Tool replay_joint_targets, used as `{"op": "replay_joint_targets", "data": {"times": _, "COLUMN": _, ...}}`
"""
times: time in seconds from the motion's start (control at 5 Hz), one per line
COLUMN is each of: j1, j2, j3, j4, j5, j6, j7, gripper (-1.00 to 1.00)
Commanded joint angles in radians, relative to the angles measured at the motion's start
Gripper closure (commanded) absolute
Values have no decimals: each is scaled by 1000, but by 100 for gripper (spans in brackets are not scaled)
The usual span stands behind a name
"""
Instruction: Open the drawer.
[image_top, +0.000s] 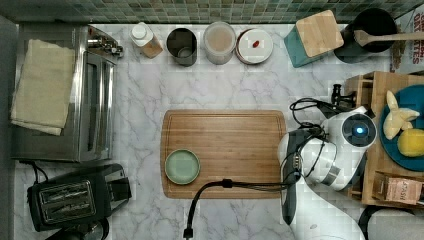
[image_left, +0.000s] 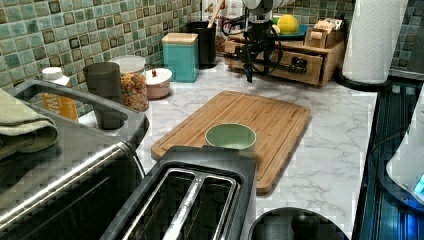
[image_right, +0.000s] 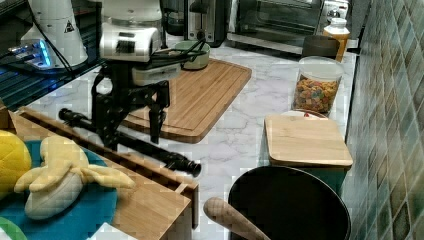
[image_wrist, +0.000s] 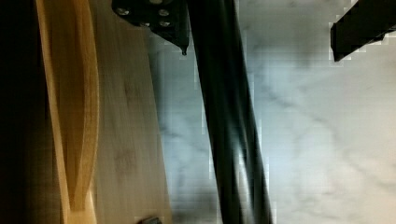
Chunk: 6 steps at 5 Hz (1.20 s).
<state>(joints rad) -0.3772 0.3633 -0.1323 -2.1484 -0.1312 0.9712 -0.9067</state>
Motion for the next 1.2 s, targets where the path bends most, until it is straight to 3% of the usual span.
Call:
{"op": "replay_joint_targets", "data": {"times": 0.2, "j1": 182, "j2": -38, "j3": 196, "j4": -48, "j5": 35, "j6": -57, "j7": 79, "gripper": -100}}
{"op": "replay_joint_targets", "data": {"times": 1.0, "j1": 312, "j2": -134, "j3": 204, "j4": -98, "j5": 114, "j6": -139, "j7": 259, "gripper": -100}}
{"op": "replay_joint_targets", "data": {"times": 1.2, "j1": 301, "j2": -134, "j3": 215, "j4": -98, "j5": 110, "j6": -140, "j7": 262, "gripper": -100}}
